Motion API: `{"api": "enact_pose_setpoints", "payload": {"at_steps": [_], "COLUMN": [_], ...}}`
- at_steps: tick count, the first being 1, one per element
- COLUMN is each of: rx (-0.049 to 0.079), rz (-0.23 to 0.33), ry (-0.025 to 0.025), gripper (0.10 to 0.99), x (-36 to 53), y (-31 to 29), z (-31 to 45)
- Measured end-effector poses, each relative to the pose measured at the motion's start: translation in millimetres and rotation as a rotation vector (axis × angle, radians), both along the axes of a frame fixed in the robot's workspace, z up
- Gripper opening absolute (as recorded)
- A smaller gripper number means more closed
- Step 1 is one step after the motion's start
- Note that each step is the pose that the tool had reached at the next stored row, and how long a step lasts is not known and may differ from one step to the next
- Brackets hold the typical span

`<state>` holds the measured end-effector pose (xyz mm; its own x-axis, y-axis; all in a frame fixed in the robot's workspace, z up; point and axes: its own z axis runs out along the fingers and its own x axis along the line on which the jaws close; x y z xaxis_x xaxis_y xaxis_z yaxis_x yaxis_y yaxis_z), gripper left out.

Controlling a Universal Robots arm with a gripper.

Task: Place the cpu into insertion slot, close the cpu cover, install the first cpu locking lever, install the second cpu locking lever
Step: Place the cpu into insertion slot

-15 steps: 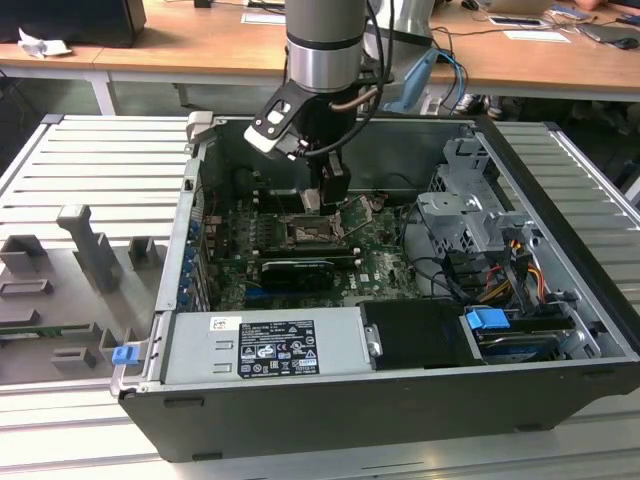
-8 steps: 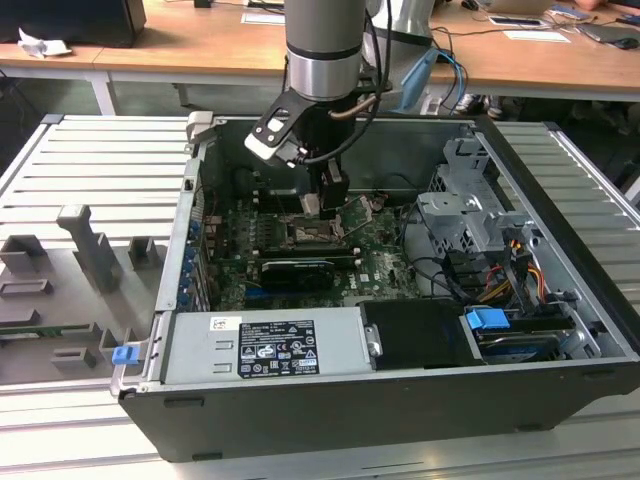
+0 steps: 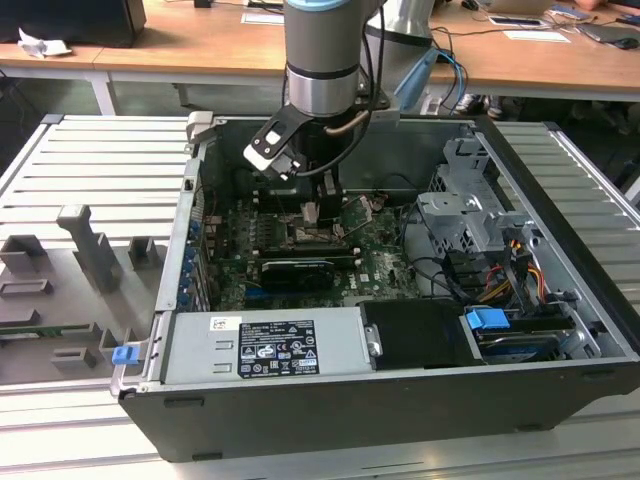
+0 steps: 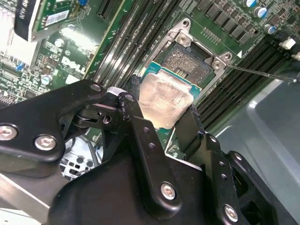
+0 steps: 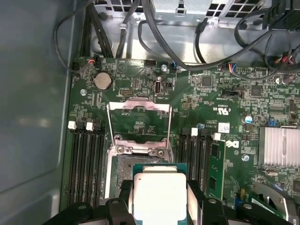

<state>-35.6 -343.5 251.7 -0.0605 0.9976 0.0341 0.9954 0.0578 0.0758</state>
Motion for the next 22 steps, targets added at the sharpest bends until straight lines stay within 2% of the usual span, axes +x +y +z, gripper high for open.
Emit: {"api": "enact_pose_setpoints", "payload": {"at_steps": [4,8,18,22], "rx": [0.001,0.001,0.019,0.02], "rz": [-0.001,-0.04,-0.04,-0.046], "ry": [0.0003,0.0022,0.0027,0.0026], "gripper": [0.541,0.541,0.541,0.541], "x": [0.1,-0.3,-8.6,-8.9], "y": [4.1,6.1,9.9,13.2], "z": [-3.6,-11.9,-20.1,-24.8]}}
